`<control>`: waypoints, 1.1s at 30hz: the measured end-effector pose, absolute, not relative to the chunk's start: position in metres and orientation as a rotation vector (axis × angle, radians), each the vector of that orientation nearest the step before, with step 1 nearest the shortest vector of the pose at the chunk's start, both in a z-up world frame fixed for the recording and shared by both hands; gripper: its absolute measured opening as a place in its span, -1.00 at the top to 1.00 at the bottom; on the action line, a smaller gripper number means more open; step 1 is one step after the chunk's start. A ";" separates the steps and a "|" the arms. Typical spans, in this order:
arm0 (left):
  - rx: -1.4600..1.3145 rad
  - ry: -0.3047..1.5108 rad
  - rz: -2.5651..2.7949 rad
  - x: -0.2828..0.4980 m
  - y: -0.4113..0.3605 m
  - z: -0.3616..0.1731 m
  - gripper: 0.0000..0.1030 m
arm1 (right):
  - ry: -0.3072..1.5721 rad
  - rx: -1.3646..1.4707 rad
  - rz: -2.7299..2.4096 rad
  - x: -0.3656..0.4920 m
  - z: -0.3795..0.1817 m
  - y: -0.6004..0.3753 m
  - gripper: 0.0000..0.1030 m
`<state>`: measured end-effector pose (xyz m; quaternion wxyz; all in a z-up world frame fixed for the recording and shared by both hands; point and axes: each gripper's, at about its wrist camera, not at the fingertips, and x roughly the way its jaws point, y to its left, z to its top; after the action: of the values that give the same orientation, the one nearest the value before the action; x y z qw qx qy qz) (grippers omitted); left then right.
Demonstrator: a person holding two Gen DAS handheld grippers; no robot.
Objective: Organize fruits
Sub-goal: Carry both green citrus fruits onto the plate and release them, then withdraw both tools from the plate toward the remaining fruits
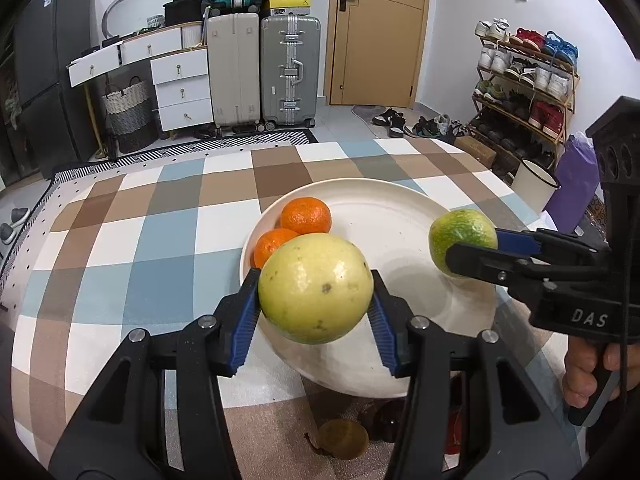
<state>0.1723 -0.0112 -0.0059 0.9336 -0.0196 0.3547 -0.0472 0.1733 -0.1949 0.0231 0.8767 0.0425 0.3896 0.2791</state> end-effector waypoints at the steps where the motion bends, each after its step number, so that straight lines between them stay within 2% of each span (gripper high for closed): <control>1: -0.041 0.730 -0.104 0.172 -0.011 -0.006 0.07 | 0.811 0.087 0.578 0.173 0.023 -0.195 0.01; 5: -0.027 0.707 -0.099 0.168 -0.012 0.001 0.01 | 0.782 0.090 0.560 0.169 0.030 -0.201 0.01; 7: -0.020 0.700 -0.095 0.164 -0.010 0.006 -0.33 | 0.776 0.078 0.550 0.166 0.033 -0.205 -0.03; 9: -0.019 0.673 -0.085 0.157 -0.009 0.012 -0.60 | 0.770 0.070 0.537 0.160 0.036 -0.212 -0.27; 11: -0.017 0.650 -0.071 0.147 -0.007 0.019 -0.70 | 0.763 0.076 0.534 0.154 0.039 -0.220 -0.68; 14: -0.024 0.656 -0.060 0.131 -0.002 0.026 -1.00 | 0.761 0.087 0.527 0.141 0.044 -0.231 -0.88; 16: -0.028 0.643 -0.048 0.118 0.001 0.029 -0.99 | 0.768 0.081 0.511 0.133 0.045 -0.235 -0.99; 33: -0.049 0.684 -0.006 0.016 0.002 0.012 -0.99 | 0.776 -0.007 0.494 0.056 0.044 -0.233 -0.99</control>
<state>0.0156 0.0022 0.0118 0.9418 -0.0239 0.3352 -0.0029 0.0557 -0.2333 0.0440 0.8961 -0.0035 0.3744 0.2384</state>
